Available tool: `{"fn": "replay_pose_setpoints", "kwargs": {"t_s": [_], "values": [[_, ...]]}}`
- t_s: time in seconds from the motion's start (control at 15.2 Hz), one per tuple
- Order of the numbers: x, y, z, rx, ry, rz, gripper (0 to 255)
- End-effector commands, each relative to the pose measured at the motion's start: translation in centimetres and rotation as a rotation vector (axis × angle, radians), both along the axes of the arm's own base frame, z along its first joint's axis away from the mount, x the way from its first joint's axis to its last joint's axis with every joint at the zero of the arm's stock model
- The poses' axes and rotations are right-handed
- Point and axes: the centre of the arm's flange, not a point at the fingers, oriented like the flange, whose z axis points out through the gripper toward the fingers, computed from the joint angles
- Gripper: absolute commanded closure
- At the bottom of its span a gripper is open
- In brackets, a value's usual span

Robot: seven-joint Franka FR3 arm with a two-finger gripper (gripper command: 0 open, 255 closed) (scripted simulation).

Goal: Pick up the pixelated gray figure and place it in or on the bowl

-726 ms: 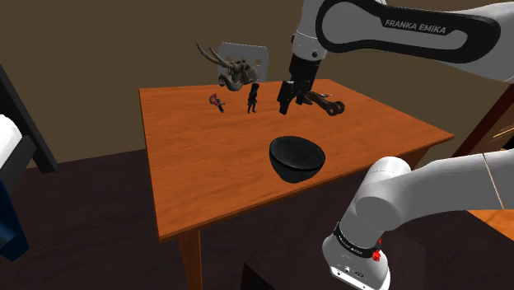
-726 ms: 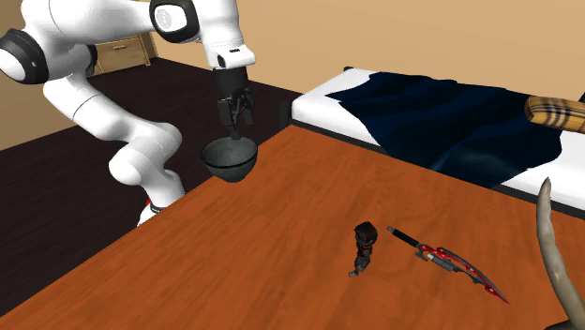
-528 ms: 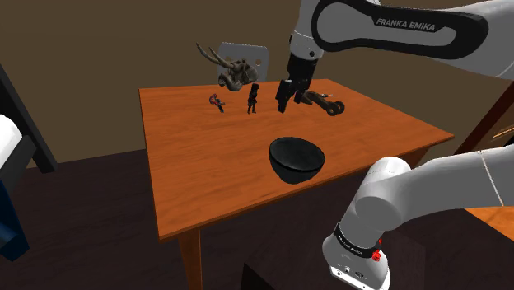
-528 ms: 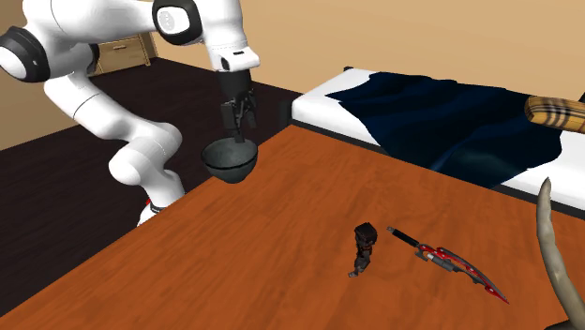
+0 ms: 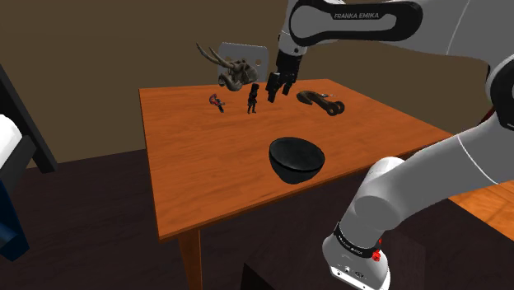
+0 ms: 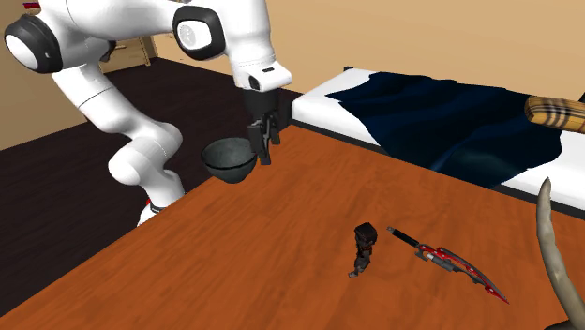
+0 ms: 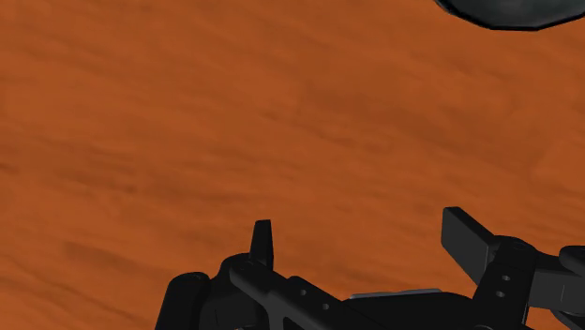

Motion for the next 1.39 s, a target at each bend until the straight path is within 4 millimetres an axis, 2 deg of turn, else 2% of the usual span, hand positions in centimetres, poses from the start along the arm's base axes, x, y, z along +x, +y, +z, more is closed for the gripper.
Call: {"fn": "replay_pose_setpoints", "kwargs": {"t_s": [0.0,1.12,1.32], "values": [[1.9,-1.9,-0.5,0.004,-0.005,0.006,0],[19.4,-15.8,-3.3,0.044,-0.038,0.057,0],[19.7,-15.9,-4.3,0.044,-0.039,0.057,0]]}}
